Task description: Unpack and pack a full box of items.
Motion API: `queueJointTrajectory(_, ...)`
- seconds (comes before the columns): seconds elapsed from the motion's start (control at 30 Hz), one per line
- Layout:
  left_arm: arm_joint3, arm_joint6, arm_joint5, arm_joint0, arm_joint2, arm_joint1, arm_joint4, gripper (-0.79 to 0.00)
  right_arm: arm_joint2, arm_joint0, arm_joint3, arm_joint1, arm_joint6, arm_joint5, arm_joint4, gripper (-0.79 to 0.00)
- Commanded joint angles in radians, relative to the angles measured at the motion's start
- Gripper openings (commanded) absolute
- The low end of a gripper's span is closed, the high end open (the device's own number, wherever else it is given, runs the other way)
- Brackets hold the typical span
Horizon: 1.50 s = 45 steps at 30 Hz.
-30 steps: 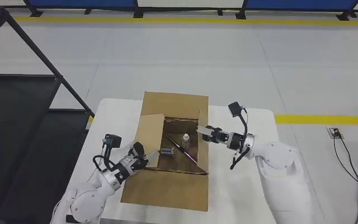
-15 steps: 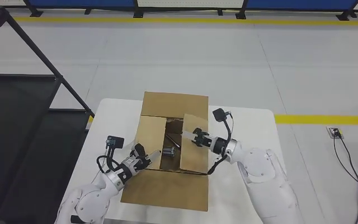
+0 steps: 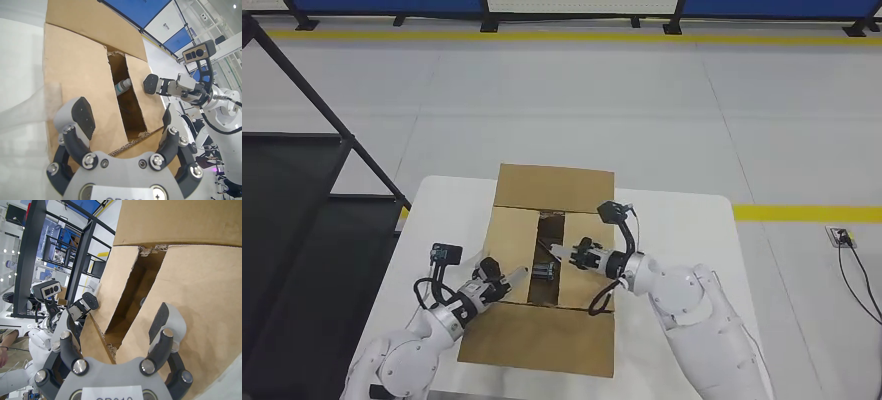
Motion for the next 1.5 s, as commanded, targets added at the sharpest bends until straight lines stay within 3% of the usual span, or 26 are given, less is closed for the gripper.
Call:
queueJointTrajectory(0.0,0.000,0.002,0.000,0.002,-0.001,0.001,0.001,0.000,-0.011,0.006,0.006,0.000,-0.003,0.012,-0.008,0.000)
queueJointTrajectory(0.27,-0.029,0.008,-0.022,0.018,-0.022,0.005,-0.028,0.000,-0.030,0.021,0.022,0.002,-0.019,0.036,-0.013,0.000)
queueJointTrajectory(0.4,-0.067,0.009,-0.053,0.048,-0.071,0.012,-0.053,0.000,-0.011,0.019,0.003,0.006,-0.023,0.025,0.017,0.000)
queueJointTrajectory(0.67,-0.117,-0.023,-0.151,0.135,-0.276,0.033,-0.170,0.000,0.032,-0.010,-0.122,0.024,-0.051,0.045,-0.038,0.000)
queueJointTrajectory(0.83,-0.098,-0.145,-0.247,0.194,-0.410,0.052,-0.249,0.000,0.035,-0.016,-0.140,0.026,-0.049,0.044,-0.047,0.000)
queueJointTrajectory(1.47,-0.098,-0.145,-0.247,0.194,-0.410,0.052,-0.249,0.000,0.035,-0.016,-0.140,0.026,-0.049,0.044,-0.047,0.000)
